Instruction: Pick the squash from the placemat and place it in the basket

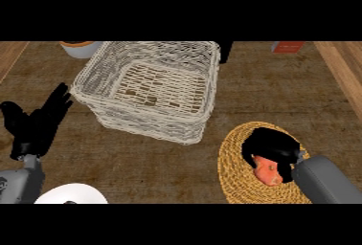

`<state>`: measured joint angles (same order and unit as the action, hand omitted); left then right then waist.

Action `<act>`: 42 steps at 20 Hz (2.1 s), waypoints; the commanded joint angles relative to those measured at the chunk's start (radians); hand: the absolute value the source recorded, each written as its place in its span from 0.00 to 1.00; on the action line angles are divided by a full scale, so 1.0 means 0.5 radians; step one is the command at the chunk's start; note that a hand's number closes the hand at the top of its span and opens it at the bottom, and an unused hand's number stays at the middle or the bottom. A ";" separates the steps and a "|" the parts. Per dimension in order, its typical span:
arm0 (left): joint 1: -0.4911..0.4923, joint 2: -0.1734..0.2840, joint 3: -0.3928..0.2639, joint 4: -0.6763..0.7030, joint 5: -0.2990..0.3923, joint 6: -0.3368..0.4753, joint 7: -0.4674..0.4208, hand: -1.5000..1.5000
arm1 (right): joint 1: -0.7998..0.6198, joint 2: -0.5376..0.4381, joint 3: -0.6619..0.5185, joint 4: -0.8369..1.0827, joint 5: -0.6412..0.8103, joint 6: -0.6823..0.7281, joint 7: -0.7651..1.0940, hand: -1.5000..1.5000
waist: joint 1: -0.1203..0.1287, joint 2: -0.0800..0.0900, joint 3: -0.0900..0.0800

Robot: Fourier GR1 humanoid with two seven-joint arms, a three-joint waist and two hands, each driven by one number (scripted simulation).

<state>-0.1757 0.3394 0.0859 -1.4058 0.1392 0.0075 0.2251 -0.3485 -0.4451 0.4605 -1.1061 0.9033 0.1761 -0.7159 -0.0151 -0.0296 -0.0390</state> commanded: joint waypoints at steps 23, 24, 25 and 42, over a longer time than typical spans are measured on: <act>-0.017 -0.033 -0.044 0.025 -0.013 -0.008 0.023 0.50 | 0.219 0.889 0.446 -0.938 -0.453 -1.002 1.853 1.00 | 0.048 -0.017 0.073; -0.030 -0.022 -0.038 0.022 -0.013 -0.009 0.031 0.50 | 0.179 0.889 0.477 -0.987 -0.437 -1.041 1.959 1.00 | 0.051 -0.023 0.069; -0.009 -0.034 -0.056 0.025 -0.017 -0.022 0.014 0.50 | 0.130 0.890 0.513 -0.997 -0.405 -1.096 2.046 1.00 | 0.079 -0.017 0.064; -0.126 -0.071 -0.105 0.056 -0.018 -0.050 0.033 0.50 | -0.948 0.890 0.460 -0.805 0.158 -1.343 3.554 1.00 | 0.163 0.008 0.051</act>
<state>-0.2277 0.3123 0.0409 -1.3810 0.1236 -0.0095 0.2346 -0.6907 -0.0011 0.7169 -1.5688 0.9090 -0.5124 0.8910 0.0629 -0.0266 -0.0126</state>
